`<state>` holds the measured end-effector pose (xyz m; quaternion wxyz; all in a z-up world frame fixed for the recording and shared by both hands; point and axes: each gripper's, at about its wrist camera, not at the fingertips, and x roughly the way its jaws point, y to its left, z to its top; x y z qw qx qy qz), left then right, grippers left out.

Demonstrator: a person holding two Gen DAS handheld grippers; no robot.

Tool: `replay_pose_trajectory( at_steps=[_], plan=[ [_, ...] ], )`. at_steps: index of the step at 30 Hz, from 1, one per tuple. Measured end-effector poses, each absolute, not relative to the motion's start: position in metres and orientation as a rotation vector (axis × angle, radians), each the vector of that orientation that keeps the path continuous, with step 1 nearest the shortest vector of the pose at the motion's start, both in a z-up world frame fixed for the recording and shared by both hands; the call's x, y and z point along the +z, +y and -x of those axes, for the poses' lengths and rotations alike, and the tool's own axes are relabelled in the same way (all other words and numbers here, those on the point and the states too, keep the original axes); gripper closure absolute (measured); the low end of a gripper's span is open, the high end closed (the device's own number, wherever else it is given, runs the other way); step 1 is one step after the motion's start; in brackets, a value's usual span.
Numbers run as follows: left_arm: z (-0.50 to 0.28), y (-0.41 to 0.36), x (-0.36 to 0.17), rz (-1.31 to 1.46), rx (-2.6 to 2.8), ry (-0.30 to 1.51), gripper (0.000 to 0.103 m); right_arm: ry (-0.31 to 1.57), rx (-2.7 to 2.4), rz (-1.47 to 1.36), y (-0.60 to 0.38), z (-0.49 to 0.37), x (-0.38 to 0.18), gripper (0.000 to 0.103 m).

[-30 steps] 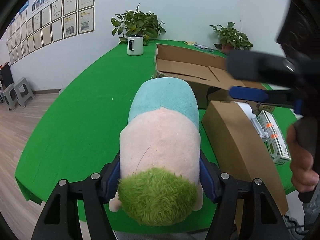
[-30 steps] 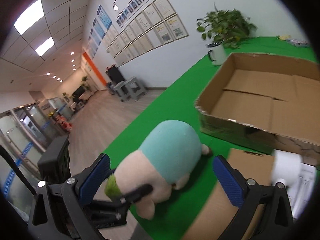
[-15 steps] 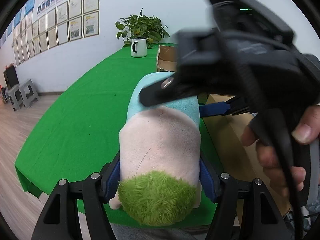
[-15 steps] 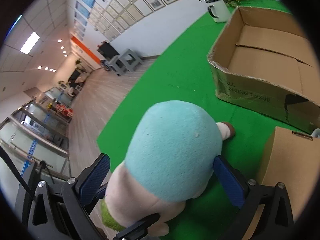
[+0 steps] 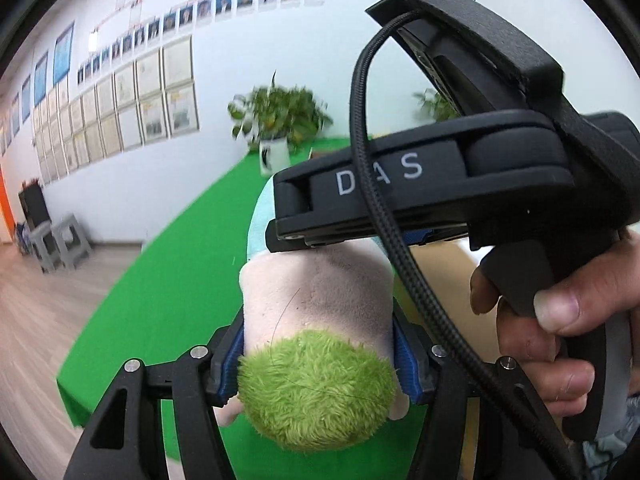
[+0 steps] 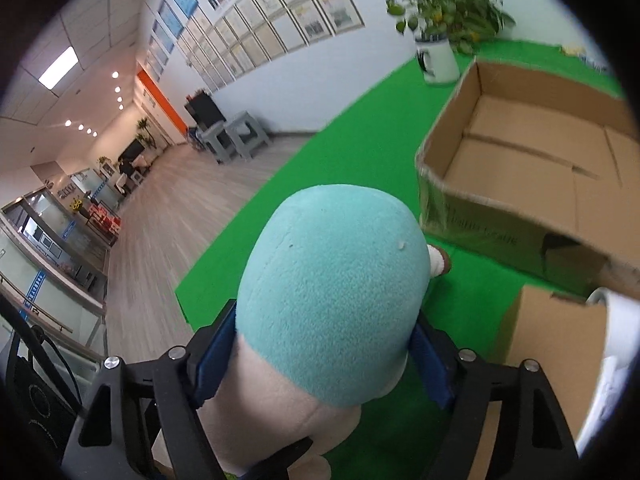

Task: Organize objects
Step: 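Grasp the teal-pink-green plush toy with the left gripper and lift it, then carry the plush toy into the open cardboard box and release it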

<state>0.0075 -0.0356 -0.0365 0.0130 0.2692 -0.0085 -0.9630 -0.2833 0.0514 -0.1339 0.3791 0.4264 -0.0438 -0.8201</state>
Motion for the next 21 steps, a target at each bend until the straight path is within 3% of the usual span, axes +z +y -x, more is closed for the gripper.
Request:
replay_pose_trajectory(
  at_steps=[15,21],
  plan=[
    [0.119,-0.021,0.023,-0.718,-3.138,-0.137,0.045,-0.174,-2.276,-0.913,0.076,0.361,-0.072,0.025],
    [0.274,0.034,0.031,-0.824,-3.093,-0.176,0.045,-0.233,-2.214,-0.963,0.082,0.408,-0.078,0.025]
  ],
)
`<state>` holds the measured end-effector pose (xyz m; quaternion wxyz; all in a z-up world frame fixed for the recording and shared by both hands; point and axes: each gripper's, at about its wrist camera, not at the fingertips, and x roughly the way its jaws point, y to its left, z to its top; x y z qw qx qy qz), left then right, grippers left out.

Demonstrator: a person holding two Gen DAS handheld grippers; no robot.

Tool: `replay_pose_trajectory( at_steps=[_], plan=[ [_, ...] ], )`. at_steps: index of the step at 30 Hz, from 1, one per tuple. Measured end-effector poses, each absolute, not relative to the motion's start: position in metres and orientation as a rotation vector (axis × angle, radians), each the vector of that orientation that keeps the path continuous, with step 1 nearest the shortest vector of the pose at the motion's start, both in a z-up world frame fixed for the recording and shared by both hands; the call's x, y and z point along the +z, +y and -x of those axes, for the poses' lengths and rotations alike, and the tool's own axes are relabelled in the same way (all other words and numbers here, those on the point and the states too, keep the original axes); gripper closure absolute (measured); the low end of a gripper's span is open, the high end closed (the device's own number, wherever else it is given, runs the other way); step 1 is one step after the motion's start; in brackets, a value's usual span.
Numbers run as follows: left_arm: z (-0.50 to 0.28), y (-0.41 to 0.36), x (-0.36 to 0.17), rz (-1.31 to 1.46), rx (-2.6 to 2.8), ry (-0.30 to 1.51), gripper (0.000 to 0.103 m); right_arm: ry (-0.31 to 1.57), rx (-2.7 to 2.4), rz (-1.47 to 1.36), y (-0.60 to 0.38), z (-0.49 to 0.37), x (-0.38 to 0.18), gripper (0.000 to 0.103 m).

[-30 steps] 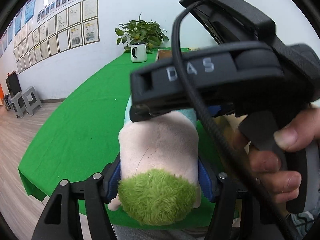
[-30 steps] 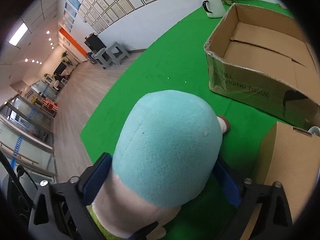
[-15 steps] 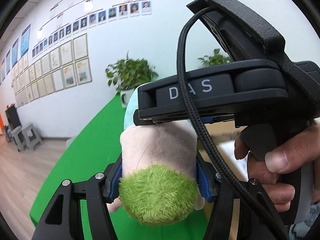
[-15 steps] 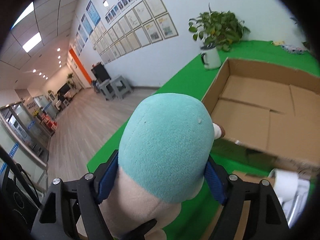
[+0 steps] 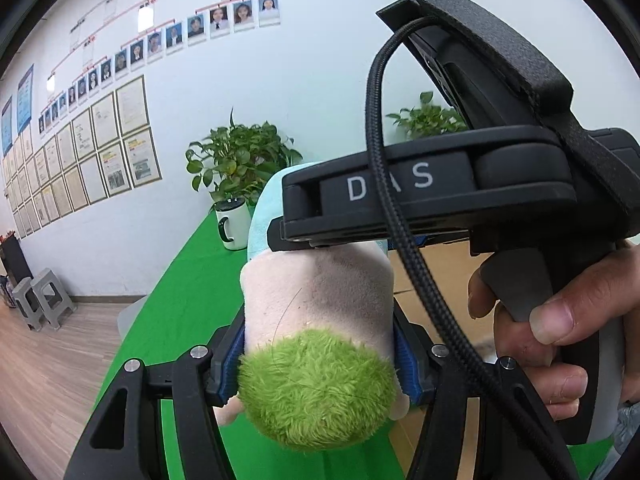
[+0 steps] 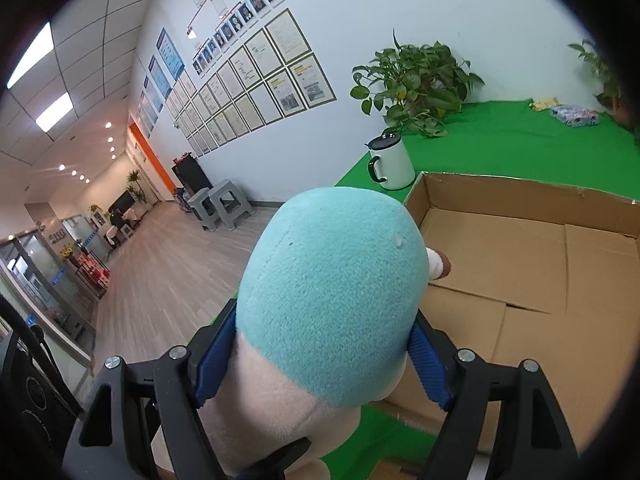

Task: Organize objects
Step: 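Carry the plush toy into the open cardboard box and release it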

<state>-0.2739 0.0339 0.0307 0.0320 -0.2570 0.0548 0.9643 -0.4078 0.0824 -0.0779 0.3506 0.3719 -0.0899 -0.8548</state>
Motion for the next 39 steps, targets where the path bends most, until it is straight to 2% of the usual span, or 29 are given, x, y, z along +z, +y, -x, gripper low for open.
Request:
replay_pose_trajectory(
  at_steps=[9,15,19,23,28,32,34,35,39],
  plan=[
    [0.449,0.042,-0.003,1.058,2.918,0.176,0.045,-0.316,-2.124,-1.078,0.073,0.485,-0.118,0.025],
    [0.505,0.020,-0.048,1.186,2.902,0.209,0.044,-0.400,-2.055,-1.138,0.076,0.518,-0.152,0.026],
    [0.528,-0.006,-0.074,1.280,2.844,0.162,0.041,-0.413,-2.032,-1.178,0.082,0.532,-0.169,0.027],
    [0.528,-0.006,-0.086,1.281,2.764,0.131,0.042,-0.389,-2.055,-1.284,0.086,0.540,-0.188,0.028],
    [0.528,-0.023,-0.086,1.267,2.753,0.104,0.042,-0.369,-2.004,-1.268,0.080,0.537,-0.184,0.027],
    [0.533,-0.040,-0.089,1.254,2.783,0.071,0.041,-0.344,-2.018,-1.265,0.072,0.535,-0.179,0.013],
    [0.489,-0.038,-0.083,1.242,2.789,0.045,0.040,-0.358,-2.024,-1.254,0.074,0.529,-0.171,0.005],
    [0.497,-0.042,-0.083,1.239,2.794,0.030,0.038,-0.370,-2.028,-1.236,0.074,0.528,-0.165,0.002],
    [0.450,-0.039,-0.076,1.210,2.819,0.030,0.036,-0.449,-2.045,-1.189,0.089,0.521,-0.147,0.000]
  ],
)
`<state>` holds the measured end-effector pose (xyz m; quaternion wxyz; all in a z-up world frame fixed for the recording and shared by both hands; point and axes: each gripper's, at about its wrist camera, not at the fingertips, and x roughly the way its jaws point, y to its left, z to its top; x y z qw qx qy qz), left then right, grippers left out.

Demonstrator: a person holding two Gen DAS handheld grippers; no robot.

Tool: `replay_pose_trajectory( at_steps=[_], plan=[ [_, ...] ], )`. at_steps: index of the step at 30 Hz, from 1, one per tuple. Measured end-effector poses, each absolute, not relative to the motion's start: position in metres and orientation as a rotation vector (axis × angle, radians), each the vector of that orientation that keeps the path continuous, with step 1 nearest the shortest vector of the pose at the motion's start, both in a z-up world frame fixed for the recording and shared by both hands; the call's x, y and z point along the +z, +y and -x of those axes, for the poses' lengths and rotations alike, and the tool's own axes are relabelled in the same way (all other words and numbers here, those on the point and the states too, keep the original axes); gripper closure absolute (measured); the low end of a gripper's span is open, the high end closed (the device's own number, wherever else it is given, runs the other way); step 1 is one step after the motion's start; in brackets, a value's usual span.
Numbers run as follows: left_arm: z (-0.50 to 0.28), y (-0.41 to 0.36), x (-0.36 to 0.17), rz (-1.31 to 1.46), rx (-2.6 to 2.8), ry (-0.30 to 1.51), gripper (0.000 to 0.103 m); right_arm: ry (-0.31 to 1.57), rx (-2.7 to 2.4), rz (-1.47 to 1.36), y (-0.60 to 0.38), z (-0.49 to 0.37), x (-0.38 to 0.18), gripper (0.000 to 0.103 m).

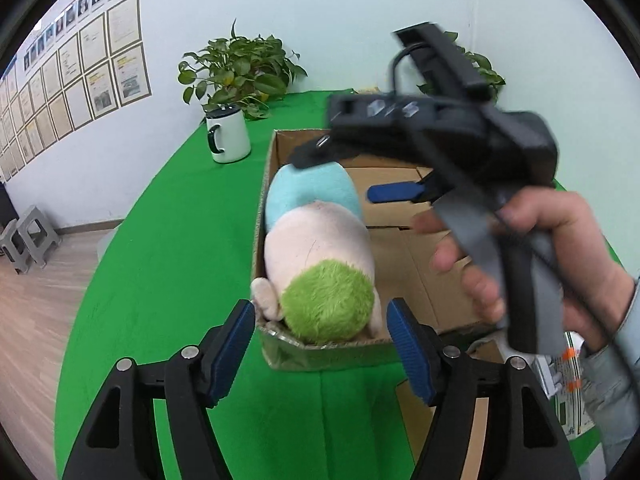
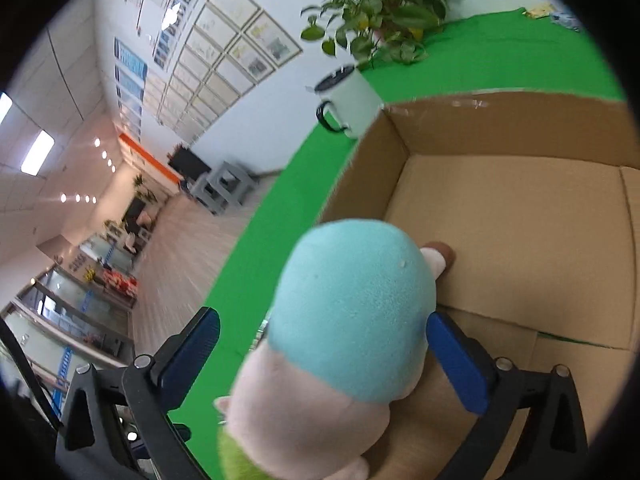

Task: Organize objects
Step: 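Carry the plush toy into the open cardboard box and release it, then grasp the long flat cardboard box at its end with the left gripper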

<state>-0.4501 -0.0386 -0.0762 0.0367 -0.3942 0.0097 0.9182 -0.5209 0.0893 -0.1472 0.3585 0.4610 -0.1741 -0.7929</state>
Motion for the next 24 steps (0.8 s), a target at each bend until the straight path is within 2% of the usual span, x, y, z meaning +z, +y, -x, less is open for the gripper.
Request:
replay_pose_trajectory(
  at_steps=[4,6,10,12,14,18,24],
  plan=[
    [0.432,-0.045,-0.065,1.146,2.855,0.050,0.034,-0.522,-2.086,-1.130,0.116,0.500,-0.123,0.000],
    [0.428,-0.054,-0.059,1.094,2.890,0.052,0.027,-0.529,-2.115,-1.098,0.131,0.483,-0.110,0.000],
    [0.376,-0.058,-0.038,0.971,2.956,0.047,0.025,-0.403,-2.275,-1.006,0.166,0.418,-0.077,0.000],
    [0.359,-0.062,-0.025,0.890,2.976,0.021,0.010,-0.346,-2.356,-0.956,0.181,0.377,-0.068,0.000],
    [0.328,-0.057,-0.014,0.814,2.993,0.006,0.003,-0.284,-2.416,-0.935,0.186,0.341,-0.067,0.000],
    [0.265,-0.031,-0.004,0.790,2.967,-0.007,0.002,-0.186,-2.497,-0.918,0.185,0.287,-0.076,0.000],
    [0.180,0.013,-0.019,0.862,2.845,-0.087,0.002,-0.206,-2.547,-0.961,0.191,0.220,-0.104,0.000]
  ],
)
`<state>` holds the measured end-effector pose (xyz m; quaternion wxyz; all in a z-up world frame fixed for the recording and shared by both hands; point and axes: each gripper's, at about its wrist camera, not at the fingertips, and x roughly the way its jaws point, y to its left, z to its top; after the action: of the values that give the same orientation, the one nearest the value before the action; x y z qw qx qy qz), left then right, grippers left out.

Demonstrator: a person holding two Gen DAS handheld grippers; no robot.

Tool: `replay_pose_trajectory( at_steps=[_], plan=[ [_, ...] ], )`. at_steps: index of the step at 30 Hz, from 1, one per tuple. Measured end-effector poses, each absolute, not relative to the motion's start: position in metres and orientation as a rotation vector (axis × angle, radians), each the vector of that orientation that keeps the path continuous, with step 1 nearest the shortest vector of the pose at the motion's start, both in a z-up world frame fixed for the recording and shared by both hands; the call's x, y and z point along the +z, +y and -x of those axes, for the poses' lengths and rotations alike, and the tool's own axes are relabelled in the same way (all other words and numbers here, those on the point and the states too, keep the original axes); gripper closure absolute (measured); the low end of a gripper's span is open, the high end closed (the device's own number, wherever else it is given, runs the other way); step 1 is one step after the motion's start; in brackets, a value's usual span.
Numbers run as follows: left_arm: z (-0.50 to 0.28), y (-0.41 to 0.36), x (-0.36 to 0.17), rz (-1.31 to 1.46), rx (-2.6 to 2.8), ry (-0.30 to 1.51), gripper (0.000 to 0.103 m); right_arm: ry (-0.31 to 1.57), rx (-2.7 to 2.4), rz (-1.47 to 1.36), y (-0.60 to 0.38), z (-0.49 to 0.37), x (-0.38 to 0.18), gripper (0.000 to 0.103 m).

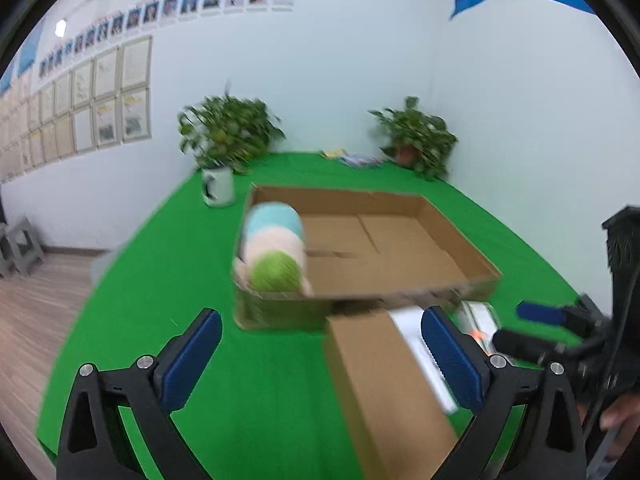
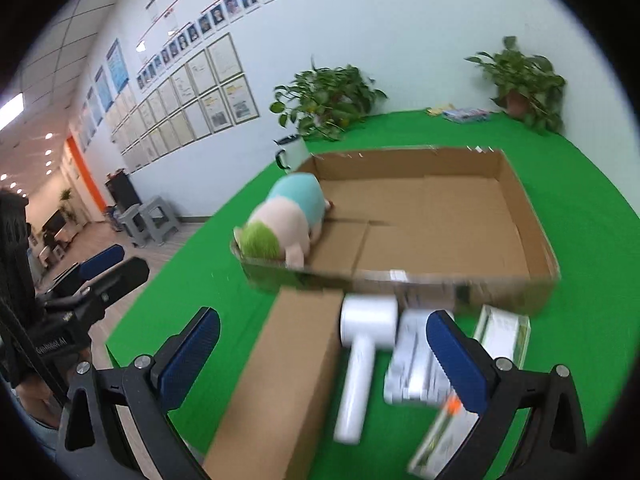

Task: Organize objects
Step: 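Grasp the long flat cardboard box at its end with the left gripper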

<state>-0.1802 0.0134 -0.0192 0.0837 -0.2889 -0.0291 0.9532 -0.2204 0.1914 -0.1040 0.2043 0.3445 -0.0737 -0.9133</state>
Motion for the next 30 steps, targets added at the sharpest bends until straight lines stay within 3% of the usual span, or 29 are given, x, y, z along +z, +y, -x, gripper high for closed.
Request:
replay_pose_trajectory(
  at_steps=[4,6,13,19,30],
  plan=[
    [0.149,0.038,-0.049,0.960,2.750,-0.120,0.006,-0.183,-2.450,-1.036,0.179,0.184,-0.128,0.000],
    [0.149,0.039,-0.065,1.016,2.693,-0.162,0.011,-0.160,-2.393,-1.075,0.168,0.171,-0.141,0.000],
    [0.163,0.041,-0.112,1.161,2.488,-0.334,0.015,-0.064,-2.378,-1.176,0.138,0.164,-0.172,0.000],
    [0.167,0.053,-0.149,1.292,2.333,-0.391,0.037,0.067,-2.384,-1.233,0.108,0.163,-0.190,0.001],
    [0.157,0.040,-0.168,1.343,2.240,-0.559,0.034,0.095,-2.365,-1.272,0.111,0.166,-0.199,0.008]
  ],
)
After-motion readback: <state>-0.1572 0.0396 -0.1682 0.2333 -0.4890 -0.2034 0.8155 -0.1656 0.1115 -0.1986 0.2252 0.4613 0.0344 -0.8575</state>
